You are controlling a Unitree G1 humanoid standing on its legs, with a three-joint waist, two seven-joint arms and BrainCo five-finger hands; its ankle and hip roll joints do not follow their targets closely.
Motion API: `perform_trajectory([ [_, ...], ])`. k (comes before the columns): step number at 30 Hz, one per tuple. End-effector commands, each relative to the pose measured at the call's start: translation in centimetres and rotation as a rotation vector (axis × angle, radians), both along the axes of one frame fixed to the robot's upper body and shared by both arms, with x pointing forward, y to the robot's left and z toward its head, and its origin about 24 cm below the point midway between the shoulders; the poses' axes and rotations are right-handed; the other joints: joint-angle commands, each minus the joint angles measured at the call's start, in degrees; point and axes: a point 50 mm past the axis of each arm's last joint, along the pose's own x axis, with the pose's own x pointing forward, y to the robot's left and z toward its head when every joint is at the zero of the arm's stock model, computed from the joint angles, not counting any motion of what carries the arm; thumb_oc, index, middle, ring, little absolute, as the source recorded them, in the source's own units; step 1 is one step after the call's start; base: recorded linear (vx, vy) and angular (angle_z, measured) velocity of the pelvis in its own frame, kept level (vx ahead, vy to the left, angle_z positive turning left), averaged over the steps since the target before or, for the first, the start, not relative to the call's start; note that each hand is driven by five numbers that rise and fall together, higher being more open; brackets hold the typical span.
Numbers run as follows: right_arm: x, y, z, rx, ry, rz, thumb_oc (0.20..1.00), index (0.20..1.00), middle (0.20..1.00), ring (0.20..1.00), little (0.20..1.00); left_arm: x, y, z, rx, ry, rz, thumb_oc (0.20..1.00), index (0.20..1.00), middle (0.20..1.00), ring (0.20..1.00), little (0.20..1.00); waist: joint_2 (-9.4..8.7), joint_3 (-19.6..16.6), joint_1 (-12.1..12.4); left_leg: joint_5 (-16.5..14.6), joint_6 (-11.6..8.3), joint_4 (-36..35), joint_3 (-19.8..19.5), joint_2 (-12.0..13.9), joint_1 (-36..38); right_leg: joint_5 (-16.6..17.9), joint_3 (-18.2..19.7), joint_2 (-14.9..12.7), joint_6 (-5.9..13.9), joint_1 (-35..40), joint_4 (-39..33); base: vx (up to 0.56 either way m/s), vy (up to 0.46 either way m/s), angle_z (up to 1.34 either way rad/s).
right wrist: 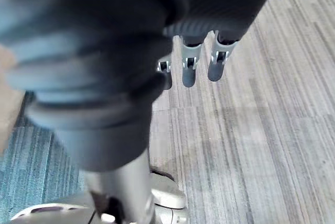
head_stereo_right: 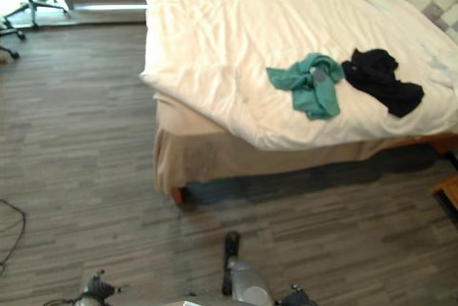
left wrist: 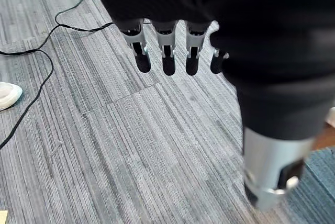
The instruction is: Tidy up the quilt and then pick up the clothes from the bed and put them into the laundry hamper.
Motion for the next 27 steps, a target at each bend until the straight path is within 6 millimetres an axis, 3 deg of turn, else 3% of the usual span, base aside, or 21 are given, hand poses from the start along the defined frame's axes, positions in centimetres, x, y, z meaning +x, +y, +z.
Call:
perform_trajectory([
  [1,2.3,-2.4,1.1,-0.086,-0.072,0.048,1.0,1.0,1.0,1.0,1.0,5.4,-0.2,1.8,0.018,-0.203,-0.048,1.0,1.0,1.0,1.0,1.0,-0.83,3.25,-0.06,2.9,-4.88,19.23,4.87,2.69,-11.52,-0.41,1.12,-3.07,2.71,5.97,-3.37,0.03,-0.1,0.54],
  [3,2.3,-2.4,1.1,-0.086,-0.073,0.048,1.0,1.0,1.0,1.0,1.0,5.5,-0.2,1.8,0.018,-0.203,-0.048,1.0,1.0,1.0,1.0,1.0,-0.71,3.14,-0.21,2.58,-4.93,19.99,4.69,2.87,-12.11,-0.38,0.94,-2.96,2.66,5.79,-3.35,-0.01,-0.058,0.23],
  [4,3.6,-3.7,1.9,-0.14,-0.131,0.024,1.0,1.0,1.0,1.0,1.0,10.7,-0.3,5.1,0.043,-0.475,-0.08,1.0,1.0,1.0,1.0,1.0,-1.24,5.43,0.46,3.09,-5.68,24.27,5.87,5.51,-20.26,-1.76,0.29,-3.79,1.76,7.55,-4.8,0.07,-0.033,-0.08],
  [5,3.7,-3.9,2.0,-0.145,-0.143,0.019,1.0,1.0,1.0,1.0,1.0,11.9,-0.2,6.3,0.053,-0.558,-0.096,1.0,1.0,1.0,1.0,1.0,-0.9,5.15,0.56,2.61,-5.2,18.31,5.88,5.81,-19.27,-2.13,0.8,-3.59,2.15,7.85,-5.45,0.14,0.016,-0.13],
  [6,3.9,-4.0,2.2,-0.148,-0.163,0.022,1.0,1.0,1.0,1.0,1.0,12.8,0.3,7.8,0.083,-0.647,-0.109,1.0,1.0,1.0,1.0,1.0,-0.11,4.74,0.99,5.18,-5.21,12.09,4.97,6.14,-18.27,-2.24,1.29,-3.08,2.58,7.84,-5.71,0.25,0.15,-0.18],
  [7,3.5,-4.4,2.2,-0.157,-0.163,0.027,1.0,1.0,1.0,1.0,1.0,13.1,1.0,9.1,0.123,-0.714,-0.122,1.0,1.0,1.0,1.0,1.0,1.21,4.18,1.45,5.45,-4.76,5.88,3.38,6.49,-16.37,-3.65,1.48,-2.24,3.02,8.18,-5.04,0.21,0.141,-0.26],
  [8,3.2,-4.5,2.2,-0.164,-0.169,0.022,1.0,1.0,1.0,1.0,1.0,14.2,1.0,10.5,0.144,-0.791,-0.152,1.0,1.0,1.0,1.0,1.0,1.74,3.96,1.31,7.31,-4.98,2.96,3.33,6.82,-15.92,-3.79,1.13,-2.06,2.8,8.01,-4.65,0.15,0.091,-0.36],
  [9,3.2,-4.5,2.2,-0.164,-0.168,0.022,1.0,1.0,1.0,1.0,1.0,14.2,1.0,10.5,0.144,-0.79,-0.152,1.0,1.0,1.0,1.0,1.0,1.72,3.95,1.28,7.58,-5.0,2.5,3.32,6.78,-15.66,-3.84,1.11,-2.08,2.79,8.04,-4.61,0.12,0.095,-0.55],
  [10,2.6,-4.2,2.1,-0.166,-0.17,0.027,1.0,1.0,1.0,1.0,1.0,17.0,1.0,15.5,0.211,-1.035,-0.209,1.0,1.0,1.0,1.0,1.0,2.34,3.97,0.28,9.17,-5.53,-1.32,4.24,7.5,-13.89,-4.38,1.26,-1.78,2.48,7.83,-3.88,0.1,0.081,-0.38],
  [12,2.2,-3.8,1.8,-0.154,-0.163,0.029,1.0,1.0,1.0,1.0,1.0,18.0,1.4,17.7,0.249,-1.13,-0.213,1.0,1.0,1.0,1.0,1.0,2.66,3.3,-0.31,10.07,-5.72,-3.92,5.39,7.64,-12.93,-4.01,1.58,-1.63,2.54,6.85,-3.63,0.09,0.076,-0.18],
  [13,2.3,-3.5,1.8,-0.148,-0.169,0.035,1.0,1.0,1.0,1.0,1.0,19.1,1.4,20.3,0.274,-1.237,-0.216,1.0,1.0,1.0,1.0,1.0,2.72,3.59,-0.77,9.65,-5.76,-3.92,5.86,7.75,-12.7,-3.8,2.09,-1.64,2.74,6.02,-3.39,0.02,0.042,-0.07],
  [15,2.6,-3.1,1.8,-0.141,-0.174,0.048,1.0,1.0,1.0,1.0,1.0,20.2,1.1,23.1,0.311,-1.342,-0.247,1.0,1.0,1.0,1.0,1.0,2.84,3.82,-1.24,9.71,-5.79,-3.92,6.45,7.83,-13.43,-3.2,2.92,-1.68,2.96,4.28,-3.29,-0.01,0.027,-0.16],
  [16,2.6,-3.1,1.8,-0.141,-0.174,0.048,1.0,1.0,1.0,1.0,1.0,20.2,1.1,23.1,0.311,-1.342,-0.247,1.0,1.0,1.0,1.0,1.0,2.84,3.82,-1.24,9.71,-5.79,-3.92,6.45,7.83,-13.43,-3.2,2.92,-1.68,2.96,4.28,-3.29,-0.01,0.045,-0.24],
  [17,3.0,-3.0,1.9,-0.138,-0.177,0.06,1.0,1.0,1.0,1.0,1.0,21.9,0.9,26.0,0.357,-1.426,-0.281,1.0,1.0,1.0,1.0,1.0,2.89,4.51,-2.07,9.46,-5.81,-3.92,7.51,7.89,-14.14,-2.66,3.8,-1.88,3.3,2.72,-3.27,-0.01,0.049,-0.3],
  [20,3.9,-3.1,2.1,-0.145,-0.191,0.092,1.0,1.0,1.0,1.0,1.0,24.5,0.7,30.6,0.476,-1.51,-0.349,1.0,1.0,1.0,1.0,1.0,3.05,5.74,-4.02,9.66,-5.79,-3.92,8.82,7.93,-15.71,-1.78,5.06,-1.97,3.86,-0.13,-3.11,-0.01,0.051,-0.27],
  [21,4.5,-3.3,2.4,-0.152,-0.207,0.112,1.0,1.0,1.0,1.0,1.0,26.1,0.7,34.0,0.581,-1.551,-0.387,1.0,1.0,1.0,1.0,1.0,2.97,7.01,-5.53,9.6,-5.75,-3.92,9.8,7.97,-17.08,-1.3,6.22,-1.8,4.31,-2.24,-2.84,-0.03,0.041,-0.32],
  [22,4.6,-3.2,2.4,-0.151,-0.208,0.111,1.0,1.0,1.0,1.0,1.0,26.1,0.6,34.1,0.582,-1.553,-0.388,1.0,1.0,1.0,1.0,1.0,2.89,6.92,-5.43,9.79,-5.74,-3.92,9.85,7.92,-17.33,-1.13,6.29,-1.84,4.27,-2.5,-2.87,-0.03,0.043,-0.28],
  [24,5.0,-3.4,2.6,-0.156,-0.223,0.115,1.0,1.0,1.0,1.0,1.0,28.0,0.8,37.6,0.744,-1.514,-0.459,1.0,1.0,1.0,1.0,1.0,2.92,8.17,-7.23,9.89,-5.74,-3.92,11.18,8.03,-19.54,-0.38,7.12,-1.71,4.88,-5.25,-2.75,-0.02,0.02,-0.28],
  [27,5.6,-3.3,2.8,-0.146,-0.248,0.114,1.0,1.0,1.0,1.0,1.0,29.0,1.2,39.6,0.869,-1.457,-0.501,1.0,1.0,1.0,1.0,1.0,2.65,9.25,-7.99,10.22,-5.71,-3.92,12.07,8.23,-20.95,0.04,7.69,-1.96,5.14,-7.3,-2.47,-0.01,0.021,-0.27],
])
